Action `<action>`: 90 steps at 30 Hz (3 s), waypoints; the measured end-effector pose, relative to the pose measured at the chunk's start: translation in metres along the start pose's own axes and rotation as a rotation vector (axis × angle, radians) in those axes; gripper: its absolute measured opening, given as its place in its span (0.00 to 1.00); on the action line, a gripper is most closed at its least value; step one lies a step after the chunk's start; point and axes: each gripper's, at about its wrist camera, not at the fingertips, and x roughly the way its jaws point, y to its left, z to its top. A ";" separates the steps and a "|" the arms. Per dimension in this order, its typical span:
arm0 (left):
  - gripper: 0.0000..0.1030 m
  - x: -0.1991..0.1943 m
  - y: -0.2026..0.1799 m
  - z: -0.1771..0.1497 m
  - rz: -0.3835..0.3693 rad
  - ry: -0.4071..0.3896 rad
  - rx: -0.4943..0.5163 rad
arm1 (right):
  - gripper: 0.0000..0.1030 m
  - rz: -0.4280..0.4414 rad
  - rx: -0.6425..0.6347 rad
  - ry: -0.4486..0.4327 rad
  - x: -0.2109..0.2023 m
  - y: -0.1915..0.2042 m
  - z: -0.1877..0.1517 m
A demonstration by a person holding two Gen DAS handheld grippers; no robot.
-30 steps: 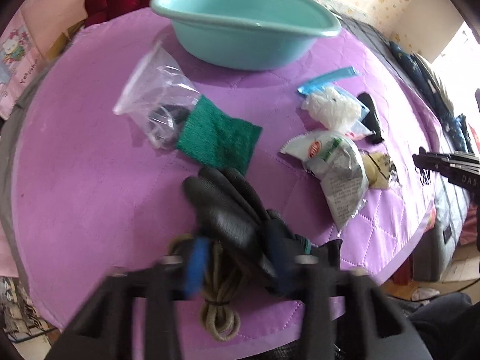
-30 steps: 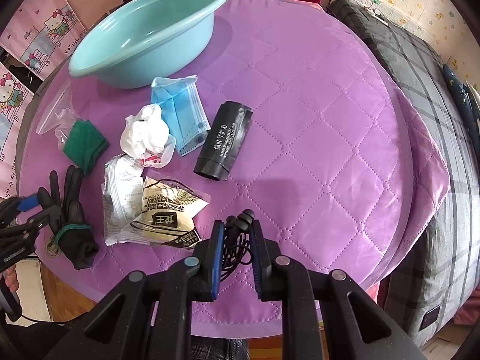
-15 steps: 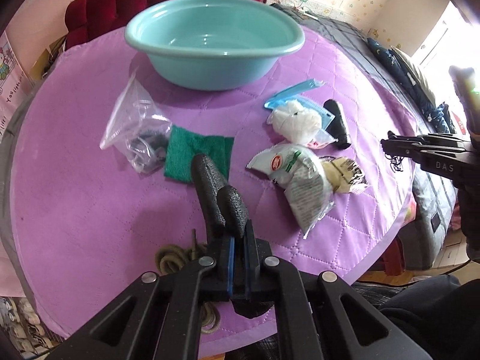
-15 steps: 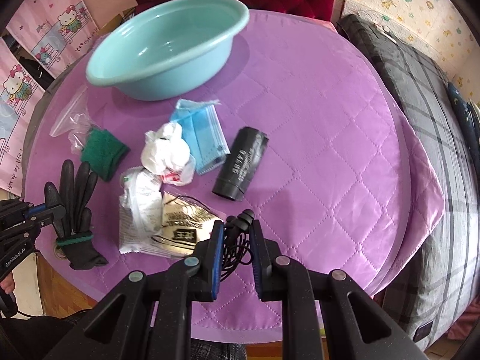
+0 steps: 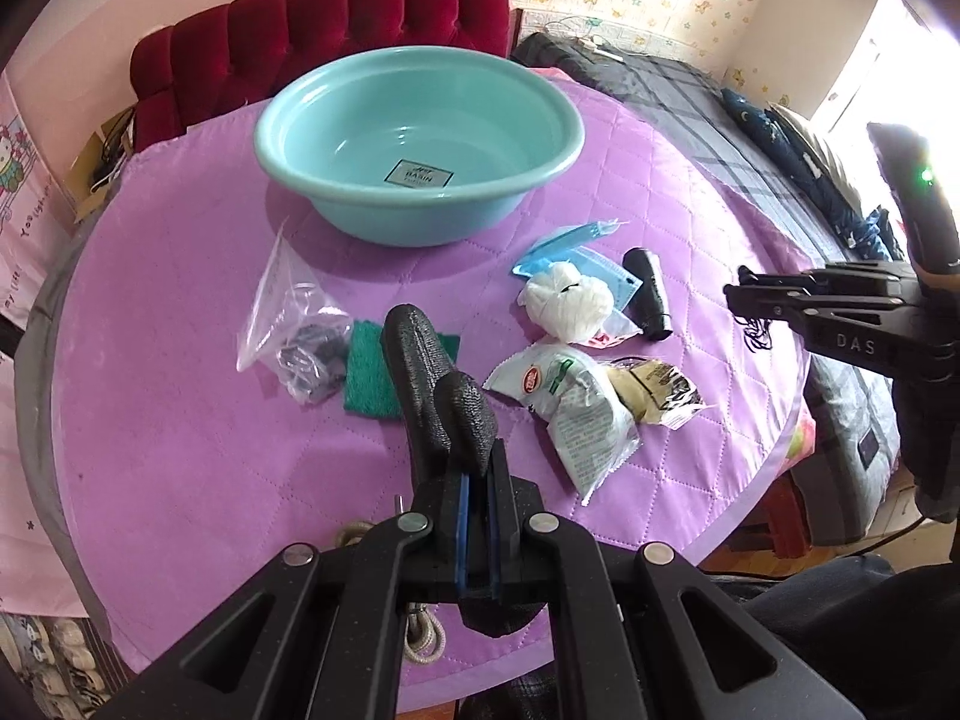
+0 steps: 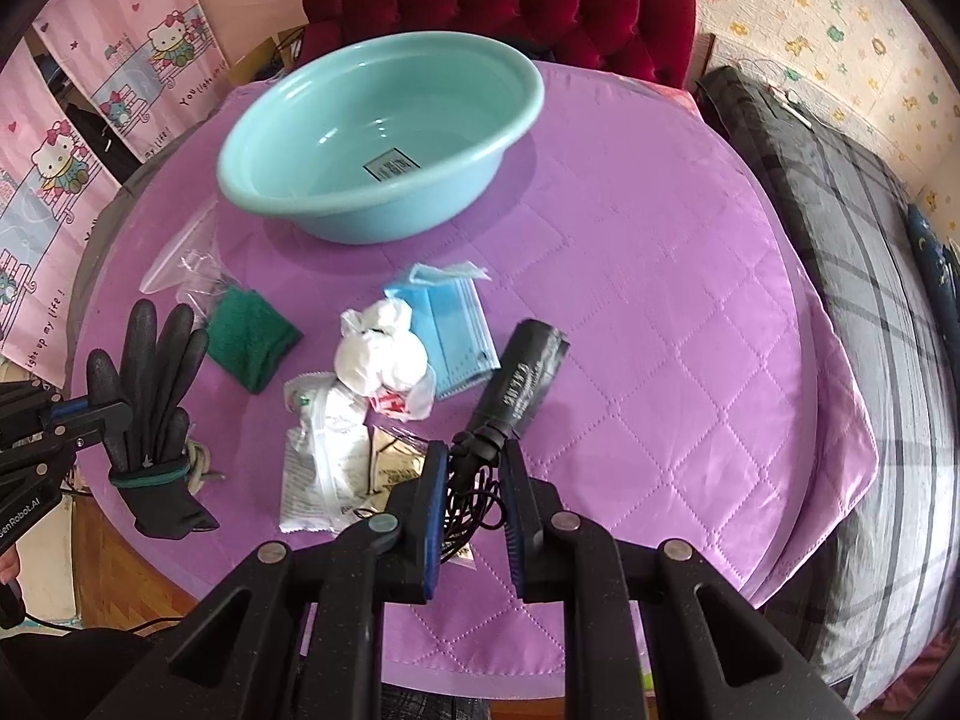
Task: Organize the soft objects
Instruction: 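Close the left tool on the black glove while the right tool grips the earphone cable, then carry the glove in the left tool over the teal basin while the right tool carries the cable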
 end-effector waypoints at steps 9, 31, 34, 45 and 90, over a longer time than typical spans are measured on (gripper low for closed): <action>0.04 -0.017 -0.004 0.016 0.018 -0.006 0.022 | 0.16 0.014 -0.038 -0.004 -0.011 0.010 0.017; 0.04 -0.051 -0.005 0.095 0.036 -0.099 0.101 | 0.17 0.040 -0.089 -0.066 -0.040 0.035 0.095; 0.04 -0.051 -0.004 0.108 0.038 -0.103 0.112 | 0.17 0.039 -0.098 -0.073 -0.043 0.037 0.111; 0.04 -0.047 0.008 0.155 0.046 -0.123 0.118 | 0.17 0.055 -0.108 -0.087 -0.040 0.039 0.159; 0.04 0.116 0.063 0.241 0.079 0.020 0.039 | 0.19 0.121 -0.022 0.048 0.112 0.024 0.260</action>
